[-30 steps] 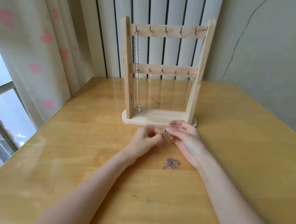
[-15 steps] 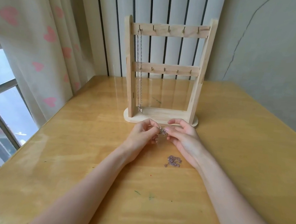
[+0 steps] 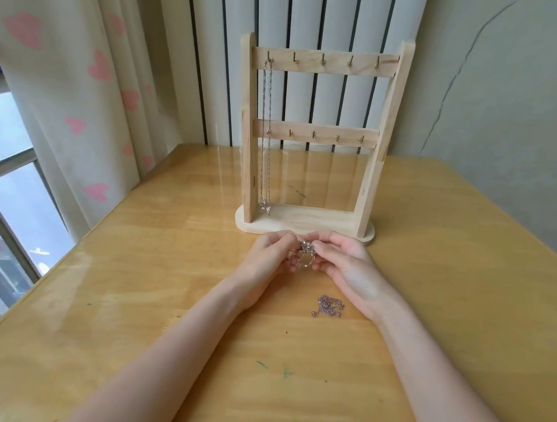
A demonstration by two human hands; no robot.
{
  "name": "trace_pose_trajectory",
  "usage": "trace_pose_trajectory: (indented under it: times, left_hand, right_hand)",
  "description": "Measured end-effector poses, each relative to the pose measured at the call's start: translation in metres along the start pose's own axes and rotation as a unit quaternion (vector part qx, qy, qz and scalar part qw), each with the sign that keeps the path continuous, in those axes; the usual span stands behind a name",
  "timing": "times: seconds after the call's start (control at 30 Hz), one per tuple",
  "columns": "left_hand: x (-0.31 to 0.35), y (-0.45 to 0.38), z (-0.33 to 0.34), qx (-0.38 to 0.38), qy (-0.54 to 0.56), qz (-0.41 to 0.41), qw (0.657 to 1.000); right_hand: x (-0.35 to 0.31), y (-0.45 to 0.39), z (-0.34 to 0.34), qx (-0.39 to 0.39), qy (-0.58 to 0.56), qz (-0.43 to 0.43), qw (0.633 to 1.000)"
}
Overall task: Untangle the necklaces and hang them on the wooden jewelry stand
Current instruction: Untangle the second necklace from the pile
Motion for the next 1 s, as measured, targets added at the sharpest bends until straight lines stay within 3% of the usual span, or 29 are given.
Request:
trace_pose_trajectory:
  times: [0.2, 0.33, 0.57, 1.0]
  left_hand:
    - [0.0018, 0.0013, 0.0008, 0.0, 0.06, -0.024, 0.998]
    - [0.0014, 0.0006, 0.0003, -0.032, 0.043, 0.001, 0.999]
    - [0.0012, 0.0017, -0.001, -0.022, 0.033, 0.009, 0.999]
    - [0.0053, 0.0069, 0.0003, -0.021, 0.005, 0.033, 0.999]
  right_hand:
    - [0.0004, 0.0011, -0.0032, 0.053, 0.02, -0.004, 0.998]
    - [0.0013, 0.0009, -0.0082, 0.068, -0.042, -0.001, 0.997]
    - [0.0032, 0.0009, -0.0088, 0.06, -0.142, 0.029, 0.988]
    - [-0.0004, 0.0032, -0.0028, 0.016, -0.014, -0.007, 1.0]
Point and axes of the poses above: each hand's wrist, its own y-axis away from the middle knuckle, its own z-axis out of the palm, x = y × z, the point moved 7 cm from there along -y, towards the middle knuckle, and after that the axes turned 6 degrees about y, right-handed, at the moved point
